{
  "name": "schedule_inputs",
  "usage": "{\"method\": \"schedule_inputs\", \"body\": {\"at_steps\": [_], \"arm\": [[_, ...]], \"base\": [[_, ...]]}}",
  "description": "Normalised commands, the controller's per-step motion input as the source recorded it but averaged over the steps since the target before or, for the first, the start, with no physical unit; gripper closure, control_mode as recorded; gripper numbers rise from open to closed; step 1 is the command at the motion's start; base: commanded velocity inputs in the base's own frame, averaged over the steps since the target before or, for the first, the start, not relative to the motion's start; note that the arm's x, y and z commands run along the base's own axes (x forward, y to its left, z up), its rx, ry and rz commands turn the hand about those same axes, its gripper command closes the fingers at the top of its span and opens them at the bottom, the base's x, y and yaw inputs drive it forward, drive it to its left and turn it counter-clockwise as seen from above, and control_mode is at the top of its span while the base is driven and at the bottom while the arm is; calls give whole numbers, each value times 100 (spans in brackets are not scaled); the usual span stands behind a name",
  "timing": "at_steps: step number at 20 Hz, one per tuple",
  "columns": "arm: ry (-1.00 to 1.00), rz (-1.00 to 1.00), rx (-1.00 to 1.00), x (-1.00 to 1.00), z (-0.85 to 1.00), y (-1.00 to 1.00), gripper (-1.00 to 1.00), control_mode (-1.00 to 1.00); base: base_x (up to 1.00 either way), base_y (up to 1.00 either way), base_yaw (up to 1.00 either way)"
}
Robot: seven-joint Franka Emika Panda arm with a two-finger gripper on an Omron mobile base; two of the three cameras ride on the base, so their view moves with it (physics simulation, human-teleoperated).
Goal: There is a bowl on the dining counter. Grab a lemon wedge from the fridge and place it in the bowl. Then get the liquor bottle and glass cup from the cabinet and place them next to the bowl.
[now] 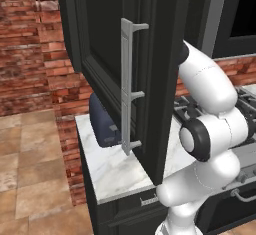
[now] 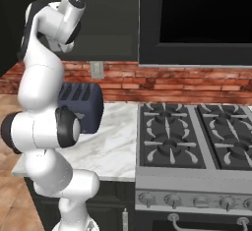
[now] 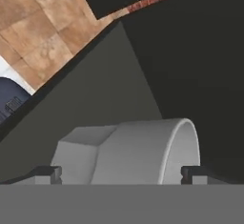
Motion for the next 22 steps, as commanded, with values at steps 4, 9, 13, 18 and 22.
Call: {"method": "schedule_inputs", "body": {"at_steps": [4, 9, 13, 18, 22], "arm": [[4, -3, 5, 37, 0, 7, -100, -100], [4, -2, 5, 21, 0, 0, -100, -100], [5, -1, 1, 1, -4, 4, 100, -100], [6, -1, 0, 0, -16, 18, 100, -100], [1, 0, 4, 0, -1, 0, 100, -100]], "base": [[0, 0, 0], [0, 0, 0], [0, 0, 0], [0, 0, 0], [0, 0, 0]]}}
